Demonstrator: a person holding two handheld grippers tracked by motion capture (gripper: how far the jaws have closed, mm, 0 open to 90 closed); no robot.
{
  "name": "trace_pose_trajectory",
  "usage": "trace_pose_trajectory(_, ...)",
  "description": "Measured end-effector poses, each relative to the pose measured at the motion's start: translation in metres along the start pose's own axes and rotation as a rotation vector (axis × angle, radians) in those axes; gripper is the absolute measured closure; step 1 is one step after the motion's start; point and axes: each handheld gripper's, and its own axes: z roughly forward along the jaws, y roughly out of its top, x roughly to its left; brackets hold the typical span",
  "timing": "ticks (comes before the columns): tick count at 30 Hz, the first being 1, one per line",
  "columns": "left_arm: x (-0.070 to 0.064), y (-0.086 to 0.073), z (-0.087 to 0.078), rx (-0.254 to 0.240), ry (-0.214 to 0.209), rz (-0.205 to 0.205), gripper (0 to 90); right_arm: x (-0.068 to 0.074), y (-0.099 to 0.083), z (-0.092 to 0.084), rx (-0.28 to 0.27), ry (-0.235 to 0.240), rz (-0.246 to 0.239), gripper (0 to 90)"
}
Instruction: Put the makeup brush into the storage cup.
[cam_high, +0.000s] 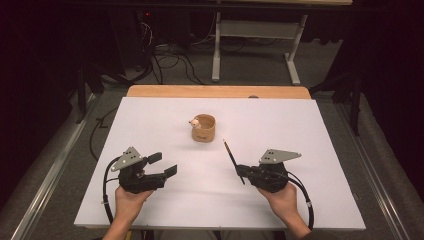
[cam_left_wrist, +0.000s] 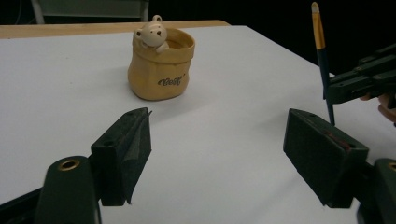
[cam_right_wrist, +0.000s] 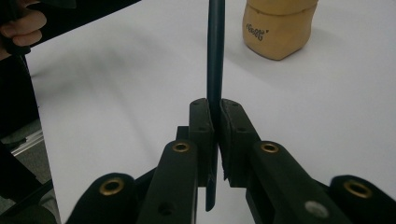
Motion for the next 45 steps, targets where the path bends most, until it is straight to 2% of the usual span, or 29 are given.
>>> trace_pose_trajectory(6,-0.003,0.006,-0.002,-0.025,-0.035,-0.019,23.9,0.0,0.0,0.0,-0.001,0.001,-0.002,86.2)
trace_pose_trajectory(12,-0.013,0.013,0.001,-0.016,-0.048,0.017,24.7,0.0,0.0,0.0,-0.004,0.003,-0.001,86.2)
trace_pose_trajectory(30,-0.027,0.024,0.018,0.007,-0.096,0.058,26.6,-0.001,0.0,0.0,-0.005,0.001,0.006,86.2)
trace_pose_trajectory(36,-0.028,0.026,0.024,0.009,-0.111,0.042,26.6,-0.001,-0.001,0.001,-0.004,0.004,0.002,86.2)
trace_pose_trajectory(41,-0.031,0.03,0.028,-0.003,-0.151,0.013,26.5,-0.001,0.0,0.0,-0.009,0.004,0.002,86.2)
trace_pose_trajectory(45,-0.033,0.032,0.033,0.002,-0.155,0.02,26.5,0.0,-0.001,0.001,-0.002,0.003,0.004,86.2)
